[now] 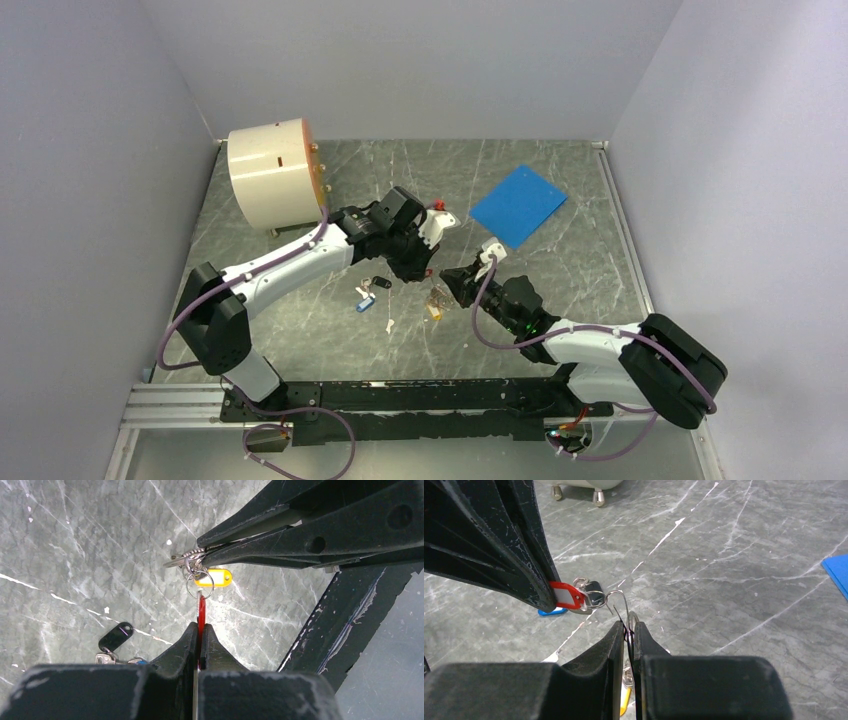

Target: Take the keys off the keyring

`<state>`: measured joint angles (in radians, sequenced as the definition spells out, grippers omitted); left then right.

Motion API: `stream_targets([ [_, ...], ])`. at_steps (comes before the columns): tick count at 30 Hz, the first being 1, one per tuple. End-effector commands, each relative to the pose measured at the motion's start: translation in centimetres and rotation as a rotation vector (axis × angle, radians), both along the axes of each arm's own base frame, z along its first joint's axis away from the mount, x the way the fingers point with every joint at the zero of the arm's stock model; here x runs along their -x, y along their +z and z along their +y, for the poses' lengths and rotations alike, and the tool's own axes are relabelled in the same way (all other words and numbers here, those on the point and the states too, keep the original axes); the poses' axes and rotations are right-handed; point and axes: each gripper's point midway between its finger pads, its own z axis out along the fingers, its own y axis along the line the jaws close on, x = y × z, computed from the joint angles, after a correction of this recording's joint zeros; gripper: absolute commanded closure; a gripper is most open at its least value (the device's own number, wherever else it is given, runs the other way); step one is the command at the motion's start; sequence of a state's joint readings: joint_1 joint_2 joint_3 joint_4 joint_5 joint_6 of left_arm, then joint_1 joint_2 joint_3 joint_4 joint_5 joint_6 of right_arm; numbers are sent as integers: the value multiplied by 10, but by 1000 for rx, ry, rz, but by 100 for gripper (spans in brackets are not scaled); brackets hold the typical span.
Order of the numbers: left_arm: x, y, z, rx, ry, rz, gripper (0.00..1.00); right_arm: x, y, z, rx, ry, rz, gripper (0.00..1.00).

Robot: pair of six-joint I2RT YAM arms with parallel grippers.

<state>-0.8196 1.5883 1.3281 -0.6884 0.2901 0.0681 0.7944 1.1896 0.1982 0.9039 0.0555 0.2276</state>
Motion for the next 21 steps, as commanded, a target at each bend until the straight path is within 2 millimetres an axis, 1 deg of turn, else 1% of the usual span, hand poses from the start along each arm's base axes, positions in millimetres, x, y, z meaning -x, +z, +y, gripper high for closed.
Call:
stream_targets([
  [1,18,-4,8,-45,-38,54,97,-25,17,-21,-36,-175,-23,100],
  [13,26,-18,-2,-64,-64,87,97,-23,20,-24,-88,-188,-14,100],
  [21,24,-19,0,-74,-56,76,97,-26,17,-30,-108,-218,12,100],
])
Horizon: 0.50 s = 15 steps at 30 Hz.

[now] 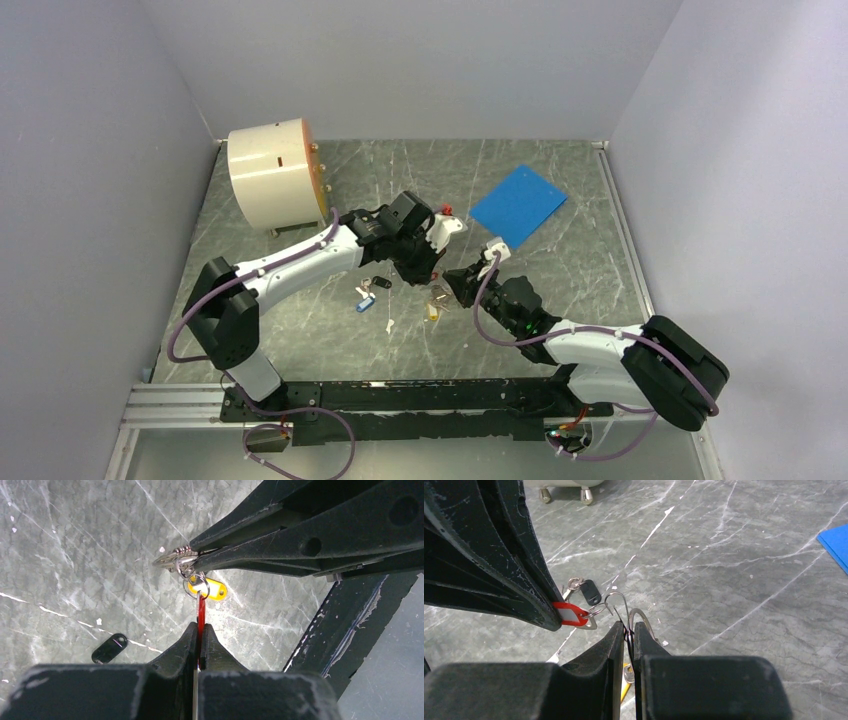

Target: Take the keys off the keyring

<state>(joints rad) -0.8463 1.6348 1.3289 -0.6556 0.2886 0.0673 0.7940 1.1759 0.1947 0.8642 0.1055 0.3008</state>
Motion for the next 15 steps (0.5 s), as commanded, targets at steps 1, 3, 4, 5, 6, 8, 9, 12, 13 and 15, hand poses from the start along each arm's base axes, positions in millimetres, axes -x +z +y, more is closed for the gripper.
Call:
stream_targets([
  [1,22,-5,12,-65,-31,67,98,-24,21,-24,-72,-169,-46,100],
  [3,23,-6,12,-64,-35,72,97,-25,22,-26,-79,-178,-42,100],
  [4,23,-6,11,-62,-35,75,97,-25,21,-27,-81,-183,-38,100],
  [5,23,-6,10,-61,-35,77,98,-26,21,-29,-89,-187,-37,100],
  [6,23,-6,10,-62,-33,79,98,-25,22,-30,-97,-189,-38,100],
  [8,23,-9,10,-70,-31,83,97,-25,22,-31,-105,-192,-39,100],
  [9,22,-10,10,-72,-28,85,97,-25,23,-32,-111,-192,-40,100],
  [12,23,-11,9,-71,-29,92,97,-25,24,-34,-126,-195,-39,100],
  [13,24,-11,8,-69,-32,94,97,-25,25,-35,-133,-196,-39,100],
  [15,26,-13,6,-69,-37,100,97,-26,25,-37,-139,-201,-36,100],
])
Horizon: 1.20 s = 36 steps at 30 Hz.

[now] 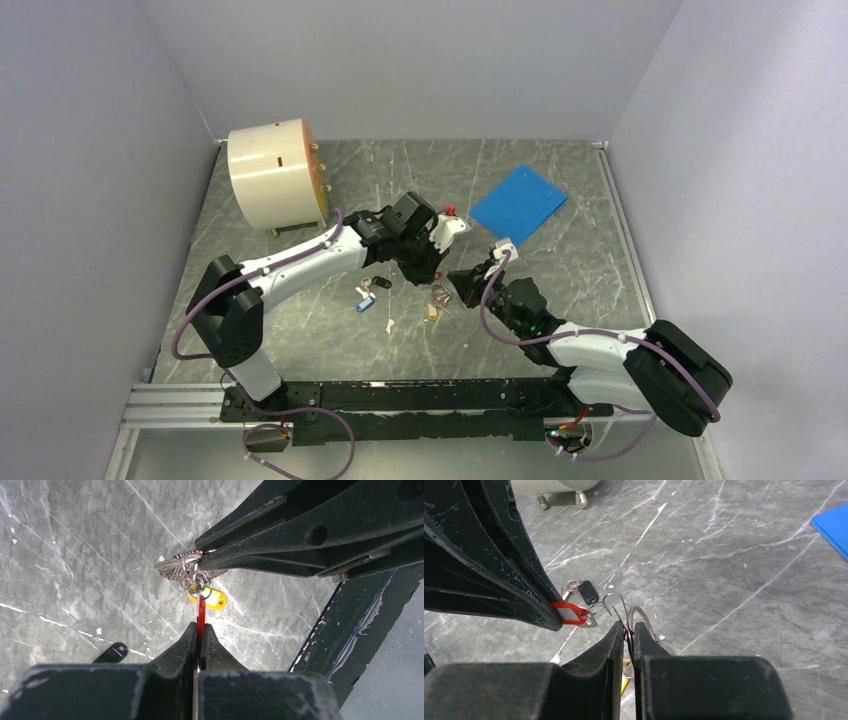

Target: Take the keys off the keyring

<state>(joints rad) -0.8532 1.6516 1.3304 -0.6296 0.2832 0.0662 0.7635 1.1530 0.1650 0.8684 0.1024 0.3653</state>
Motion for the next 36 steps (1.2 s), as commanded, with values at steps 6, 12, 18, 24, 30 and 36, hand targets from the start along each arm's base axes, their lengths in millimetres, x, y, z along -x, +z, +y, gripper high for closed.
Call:
stream_targets([
  [6,32,-14,11,-89,-43,116,97,-27,28,-30,-103,-181,-65,100],
  [12,32,-17,9,-95,-42,122,97,-26,29,-32,-116,-179,-67,100],
  [18,33,-24,7,-113,-38,139,97,-23,35,-31,-141,-157,-92,100],
  [24,34,-28,6,-120,-38,142,97,-23,36,-35,-161,-170,-91,100],
  [30,38,-32,2,-123,-43,155,98,-23,38,-42,-205,-181,-86,100],
  [36,34,-34,-1,-128,-17,142,97,-19,45,-39,-230,-145,-112,100],
])
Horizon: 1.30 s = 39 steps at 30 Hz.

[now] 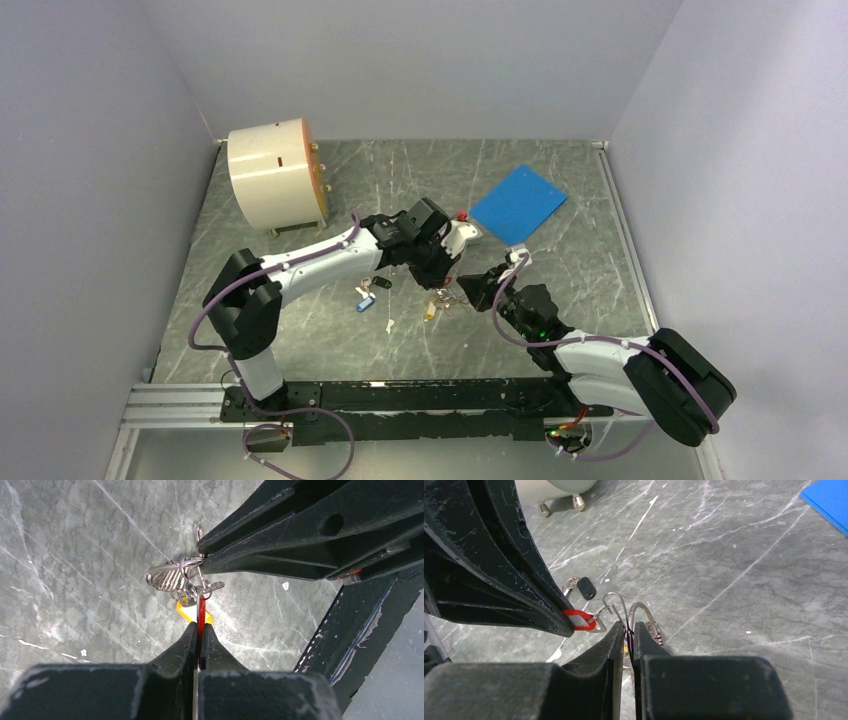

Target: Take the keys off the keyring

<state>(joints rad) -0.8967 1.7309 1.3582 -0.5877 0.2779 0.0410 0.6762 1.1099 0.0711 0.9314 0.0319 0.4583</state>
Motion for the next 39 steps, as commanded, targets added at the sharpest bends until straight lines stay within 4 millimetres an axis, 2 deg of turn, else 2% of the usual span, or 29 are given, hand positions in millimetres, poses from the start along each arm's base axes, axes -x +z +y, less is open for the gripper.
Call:
stream_targets([
  [1,29,-18,23,-124,8,119,97,-23,56,-17,-141,-122,-166,100],
  [9,26,-22,20,-131,13,111,97,-19,62,-15,-157,-98,-197,100],
  [15,21,-18,26,-148,36,80,97,-20,61,-19,-147,-121,-196,100],
  [23,-10,-16,50,-176,188,54,97,-23,57,-22,-109,-133,-196,100],
  [34,-56,-52,96,-296,375,90,97,-22,55,-16,-80,-103,-196,100],
  [37,-62,-58,102,-316,401,101,91,-22,55,-14,-75,-92,-198,100],
  [39,-64,-62,105,-324,418,110,81,-21,55,-13,-69,-82,-200,100],
])
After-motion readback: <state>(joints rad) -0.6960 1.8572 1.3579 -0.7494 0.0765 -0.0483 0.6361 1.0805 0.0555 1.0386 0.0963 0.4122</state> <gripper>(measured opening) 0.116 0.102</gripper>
